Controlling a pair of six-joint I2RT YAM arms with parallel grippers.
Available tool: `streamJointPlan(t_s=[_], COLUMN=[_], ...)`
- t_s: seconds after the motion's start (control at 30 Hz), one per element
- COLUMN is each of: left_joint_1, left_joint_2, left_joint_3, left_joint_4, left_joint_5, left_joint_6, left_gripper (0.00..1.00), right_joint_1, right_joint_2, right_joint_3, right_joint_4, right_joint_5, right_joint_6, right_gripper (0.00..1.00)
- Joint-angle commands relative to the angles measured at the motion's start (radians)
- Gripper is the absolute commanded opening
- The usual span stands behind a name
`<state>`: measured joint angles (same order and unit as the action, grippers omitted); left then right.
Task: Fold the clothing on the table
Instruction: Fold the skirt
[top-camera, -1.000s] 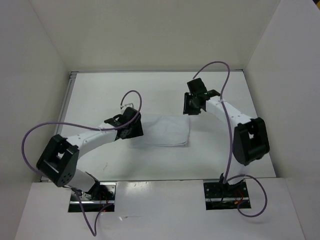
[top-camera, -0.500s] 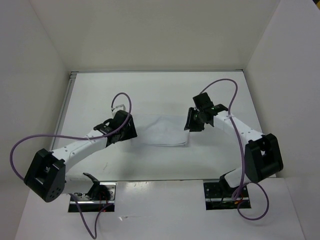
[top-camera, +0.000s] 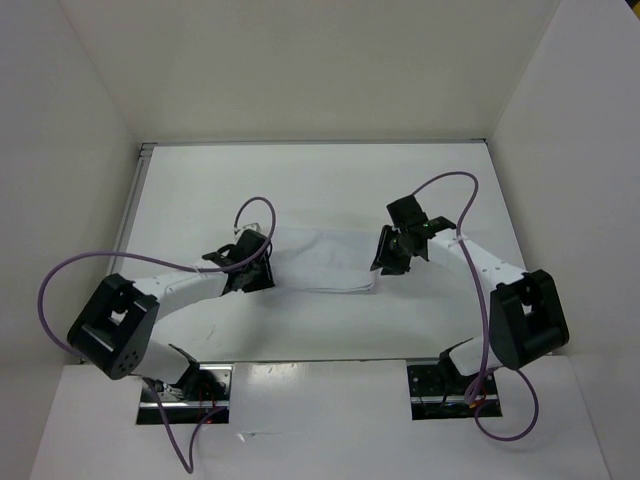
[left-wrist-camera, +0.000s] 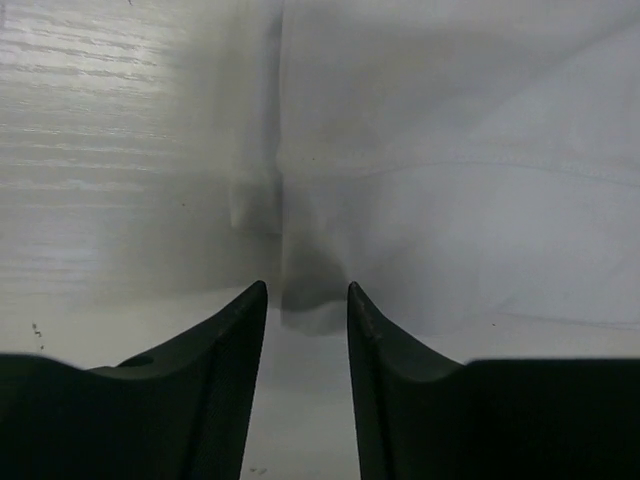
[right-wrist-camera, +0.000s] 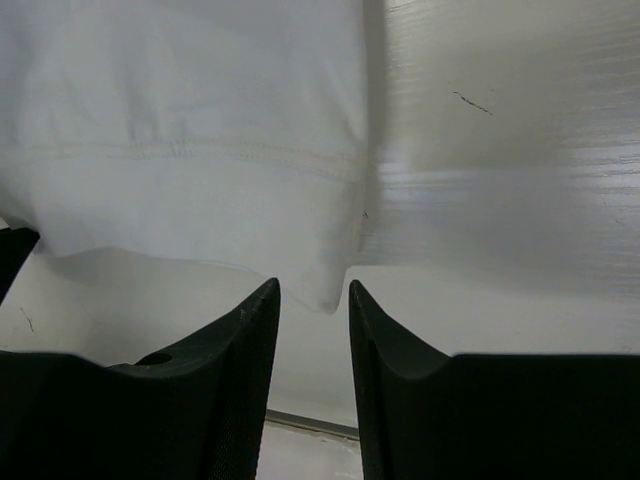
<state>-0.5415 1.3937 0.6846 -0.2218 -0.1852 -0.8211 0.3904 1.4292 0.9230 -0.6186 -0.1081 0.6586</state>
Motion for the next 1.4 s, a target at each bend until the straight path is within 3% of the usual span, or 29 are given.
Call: streamJointPlan(t_s=[0.0,0.2,0.3,0.4,0.8,1.03,1.13,1.17,1.23,1.37], left_joint_1=[0.002,-0.008,-0.008,-0.008,-0.008,-0.008,-0.008,-0.008,-0.008,-0.008], left_joint_2=[0.082,0.156,0.175,0.188,0.157,0.148,0.139,0.13,0.12,-0.011], left_joint_3=[-0.001,0.01,0.0,0.009,0.018,0.018,0.018,0.018,0.018,0.044], left_joint_4=[0.062,0.099,0.113,0.122,0.095,0.085,0.076,0.076,0.059,0.001], left_joint_5=[0.046,0.055,0.075,0.085,0.085,0.085,0.085,0.085,0.095,0.119], left_joint_6=[-0.019,-0.029,-0.029,-0.029,-0.019,-0.01,-0.01,-0.01,0.003,0.014], left_gripper=[0.44,0.37,0.15,0.0,0.0,0.0,0.0,0.0,0.0,0.0], right_joint_1=[0.008,0.008,0.008,0.008,0.008,0.008,0.019,0.019,0.028,0.028], right_joint_2=[-0.042,-0.062,-0.062,-0.062,-0.026,0.059,0.08,0.08,0.056,-0.074], right_joint_3=[-0.009,-0.009,-0.009,-0.03,-0.052,-0.081,-0.09,-0.09,-0.09,-0.034], right_joint_4=[0.022,0.013,0.013,0.013,-0.027,0.043,0.071,0.071,0.071,0.017], right_joint_5=[0.033,0.042,0.042,0.024,0.076,0.053,0.044,0.044,0.044,0.125], right_joint_6=[0.022,0.022,0.033,0.042,0.099,0.119,0.119,0.119,0.128,0.139], right_gripper=[0.4,0.4,0.4,0.4,0.41,0.41,0.31,0.17,0.02,0.0])
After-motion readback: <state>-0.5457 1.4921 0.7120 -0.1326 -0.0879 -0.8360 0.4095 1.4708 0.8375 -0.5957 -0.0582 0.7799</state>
